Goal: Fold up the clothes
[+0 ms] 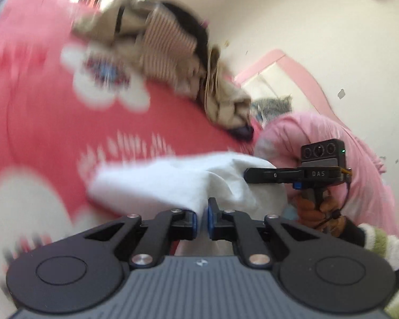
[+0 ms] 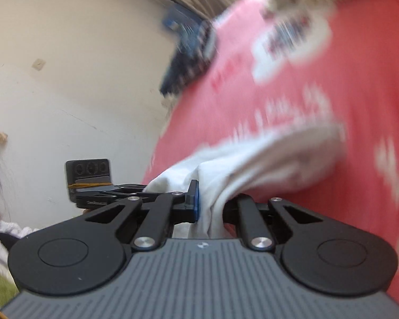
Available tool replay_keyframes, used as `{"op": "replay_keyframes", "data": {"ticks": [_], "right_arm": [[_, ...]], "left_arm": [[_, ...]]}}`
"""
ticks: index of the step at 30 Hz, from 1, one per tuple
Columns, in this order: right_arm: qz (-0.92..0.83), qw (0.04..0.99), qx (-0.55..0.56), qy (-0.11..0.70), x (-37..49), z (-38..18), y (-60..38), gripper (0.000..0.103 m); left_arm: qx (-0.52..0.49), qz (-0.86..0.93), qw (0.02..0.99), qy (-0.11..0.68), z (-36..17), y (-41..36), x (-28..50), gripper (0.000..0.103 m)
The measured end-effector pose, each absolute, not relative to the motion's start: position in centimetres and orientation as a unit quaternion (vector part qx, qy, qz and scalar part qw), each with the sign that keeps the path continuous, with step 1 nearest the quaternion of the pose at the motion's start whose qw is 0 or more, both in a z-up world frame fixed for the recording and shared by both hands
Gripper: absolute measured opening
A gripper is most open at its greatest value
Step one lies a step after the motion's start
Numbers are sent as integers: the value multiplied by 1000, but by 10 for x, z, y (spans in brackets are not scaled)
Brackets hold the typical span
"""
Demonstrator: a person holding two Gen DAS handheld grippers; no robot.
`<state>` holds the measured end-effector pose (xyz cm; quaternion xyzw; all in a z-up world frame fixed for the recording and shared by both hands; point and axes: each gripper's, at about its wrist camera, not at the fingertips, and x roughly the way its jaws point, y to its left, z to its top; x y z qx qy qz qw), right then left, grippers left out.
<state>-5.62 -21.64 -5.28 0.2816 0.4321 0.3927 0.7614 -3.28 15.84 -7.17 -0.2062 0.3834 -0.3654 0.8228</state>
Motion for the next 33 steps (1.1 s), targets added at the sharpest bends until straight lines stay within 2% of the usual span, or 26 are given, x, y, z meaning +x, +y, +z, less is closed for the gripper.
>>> {"op": "replay_keyframes", "data": {"ticks": [5,8,10,13,21,22,24,27,30,32,33], "right_arm": [[403,825,211,335,5,3,-216,7],[407,858,148,275,17,26,-203,7],[413,865,123,256,12,25,-197,8],[418,862,113,263,-8,2,-196,8],[418,807,116,401,-115,-106,-201,8],[416,802,119,411,-123,-113,-199,9],[408,801,115,423,-133,-118,-197,12],[397,797,149,431,-128,-120,-201,15],[384,789,194,439,-122,-124,-208,26],[372,779,241,444,-116,-128,-215,47],[369,772,269,442,-114,-131,-220,51]], "left_arm": [[-72,-319,911,252,-17,148,12,9],[3,-289,939,187,-7,134,12,9],[9,-287,941,179,-15,132,1,9],[23,-295,932,211,-46,127,-36,9],[46,-316,886,335,-114,107,-152,12],[47,-320,881,346,-118,107,-160,16],[41,-326,871,364,-122,109,-163,35],[21,-336,864,374,-123,122,-159,42],[-20,-346,854,389,-121,130,-148,47],[-58,-354,840,406,-123,134,-138,51],[-77,-358,832,416,-125,135,-133,52]]}}
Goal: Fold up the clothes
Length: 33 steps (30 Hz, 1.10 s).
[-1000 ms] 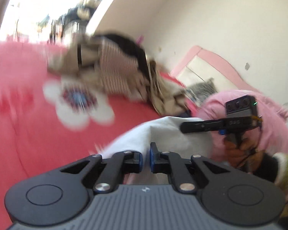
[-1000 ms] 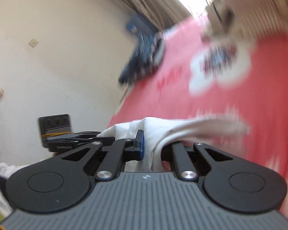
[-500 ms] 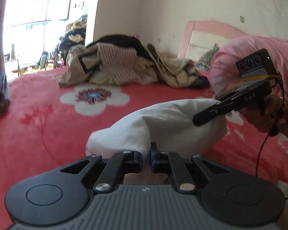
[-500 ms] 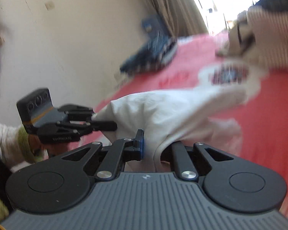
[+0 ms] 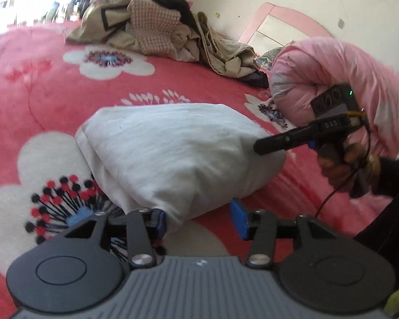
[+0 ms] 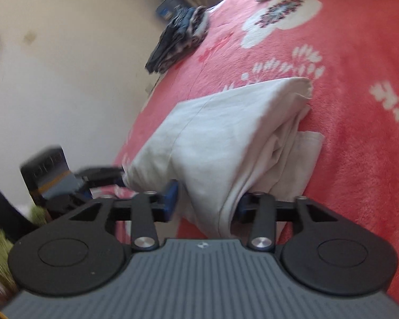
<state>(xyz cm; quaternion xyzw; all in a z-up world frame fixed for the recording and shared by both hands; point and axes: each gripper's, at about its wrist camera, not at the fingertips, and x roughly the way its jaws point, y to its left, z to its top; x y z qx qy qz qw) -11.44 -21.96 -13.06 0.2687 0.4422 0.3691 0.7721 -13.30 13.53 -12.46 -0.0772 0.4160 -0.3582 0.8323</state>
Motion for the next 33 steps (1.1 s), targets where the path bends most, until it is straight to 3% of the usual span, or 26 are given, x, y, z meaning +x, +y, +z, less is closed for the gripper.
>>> {"op": "replay_keyframes", "data": {"ticks": [4,6,7,11,17,22,29,33], "right_arm": [[351,742,368,436,-107,-147,-230,54],[330,744,381,439,-109,-153,-229,36],[329,748,376,438,-114,-153,-228,20],[322,755,371,434,-133,-156,-225,15],[309,781,354,411,-135,-156,-220,15],[307,798,313,413,-131,-153,-215,18],[269,807,314,422,-142,-145,-230,42],[236,854,266,381,-153,-110,-248,43]], "left_arm": [[-144,-363,807,444,-136,145,-119,51],[-166,-356,797,459,-142,149,-114,36],[-172,-355,791,468,-145,150,-110,35],[-185,-353,780,482,-152,156,-103,29],[-193,-350,776,488,-159,158,-95,25],[-134,-343,791,488,-156,147,-103,25],[-91,-326,819,463,-126,146,-116,44],[-82,-289,848,436,-102,163,-119,58]]}}
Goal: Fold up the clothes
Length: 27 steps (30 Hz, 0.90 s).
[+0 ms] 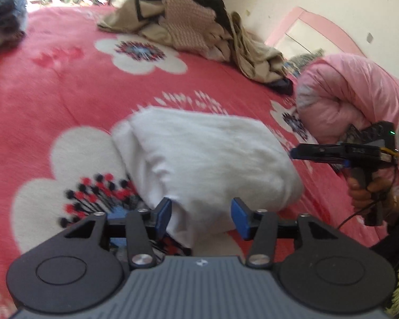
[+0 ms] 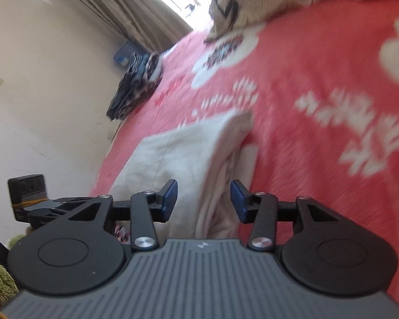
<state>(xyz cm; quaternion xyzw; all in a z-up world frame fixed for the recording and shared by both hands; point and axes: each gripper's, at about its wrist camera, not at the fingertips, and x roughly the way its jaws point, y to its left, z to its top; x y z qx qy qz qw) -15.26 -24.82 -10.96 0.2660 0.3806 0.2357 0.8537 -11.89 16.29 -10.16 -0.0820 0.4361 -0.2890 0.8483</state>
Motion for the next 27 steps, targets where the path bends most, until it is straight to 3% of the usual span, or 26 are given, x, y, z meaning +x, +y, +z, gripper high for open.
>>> {"op": "replay_keyframes", "data": {"ticks": [9,12,16,21,27], "right_arm": [[300,899,124,294,-149,-55,-197,41],[282,908,27,308,-154,-73,-166,38],[257,896,-57,357,-156,-120,-148,32],[250,897,-71,357,-157,-119,-151,32],[265,912,-56,309,-159,-74,-159,32]], "left_arm": [[-39,-305,870,386,-83,139,-115,57],[43,-279,868,409,-112,113,-115,57],[74,-278,862,418,-137,111,-120,62],[60,-278,861,422,-127,122,-119,62],[50,-282,879,381,-89,133,-111,62]]}}
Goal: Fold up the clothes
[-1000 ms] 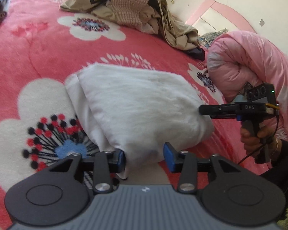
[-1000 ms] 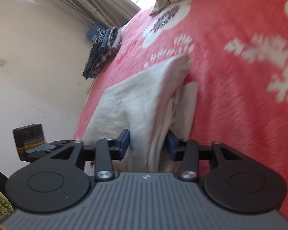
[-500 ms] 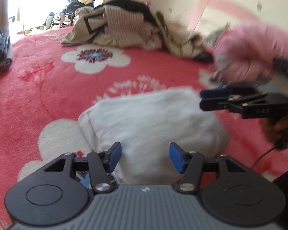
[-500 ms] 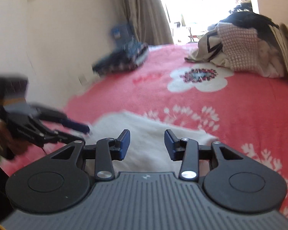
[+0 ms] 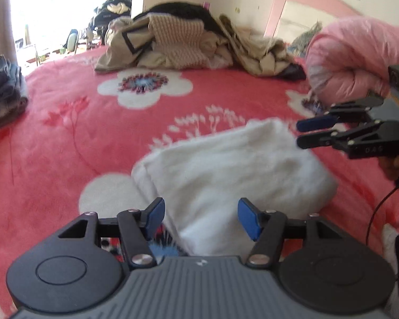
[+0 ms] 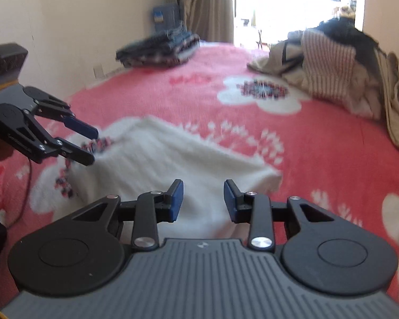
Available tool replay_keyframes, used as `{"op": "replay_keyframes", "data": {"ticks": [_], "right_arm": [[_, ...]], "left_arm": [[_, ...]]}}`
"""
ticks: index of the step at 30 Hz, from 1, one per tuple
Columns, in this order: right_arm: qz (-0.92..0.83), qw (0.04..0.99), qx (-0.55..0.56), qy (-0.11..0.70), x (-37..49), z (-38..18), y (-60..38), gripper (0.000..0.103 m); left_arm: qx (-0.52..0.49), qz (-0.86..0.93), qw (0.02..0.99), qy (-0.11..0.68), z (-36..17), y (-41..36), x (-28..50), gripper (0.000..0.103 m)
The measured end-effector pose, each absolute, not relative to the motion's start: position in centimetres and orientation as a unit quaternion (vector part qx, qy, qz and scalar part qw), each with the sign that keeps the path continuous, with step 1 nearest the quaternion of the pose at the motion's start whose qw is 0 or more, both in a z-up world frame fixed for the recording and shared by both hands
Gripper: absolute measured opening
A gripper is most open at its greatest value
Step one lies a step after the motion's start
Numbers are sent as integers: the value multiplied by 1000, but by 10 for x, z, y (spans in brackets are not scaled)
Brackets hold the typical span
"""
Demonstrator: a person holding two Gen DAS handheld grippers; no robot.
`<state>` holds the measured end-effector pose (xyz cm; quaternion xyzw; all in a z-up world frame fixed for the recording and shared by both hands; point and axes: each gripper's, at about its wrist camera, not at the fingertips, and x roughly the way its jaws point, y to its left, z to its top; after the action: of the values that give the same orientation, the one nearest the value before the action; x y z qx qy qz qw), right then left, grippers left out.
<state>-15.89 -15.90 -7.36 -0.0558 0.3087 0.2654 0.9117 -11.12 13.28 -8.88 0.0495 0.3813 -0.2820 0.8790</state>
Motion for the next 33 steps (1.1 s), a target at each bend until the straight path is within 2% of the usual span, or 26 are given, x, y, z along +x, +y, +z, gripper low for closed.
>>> {"op": "replay_keyframes", "data": {"ticks": [4,7,11,16,22,24,29,33], "right_arm": [[261,915,-47,304,-134,-79,-152,32],[254,916,-44,308,-113,-90,-145,32],[219,902,-11,372,-86,-131,-155,26],[218,913,17,345,-95,-110,-162,25],[196,905,13,378,-77,-135,-167,22],[182,910,-15,373,-82,-119,-160,22],[214,916,-3,341,-107,-84,-154,22],[185,903,-45,386,-104,-117,-151,21]], "left_arm": [[52,-324,863,383,-92,107,-80,63],[83,-330,852,398,-120,85,-60,63],[65,-329,847,412,-141,87,-47,63],[57,-326,849,411,-140,92,-49,63],[54,-321,852,410,-139,90,-48,64],[60,-322,852,409,-139,90,-50,64],[55,-322,852,409,-139,91,-49,65],[56,-322,853,406,-140,90,-50,65]]}}
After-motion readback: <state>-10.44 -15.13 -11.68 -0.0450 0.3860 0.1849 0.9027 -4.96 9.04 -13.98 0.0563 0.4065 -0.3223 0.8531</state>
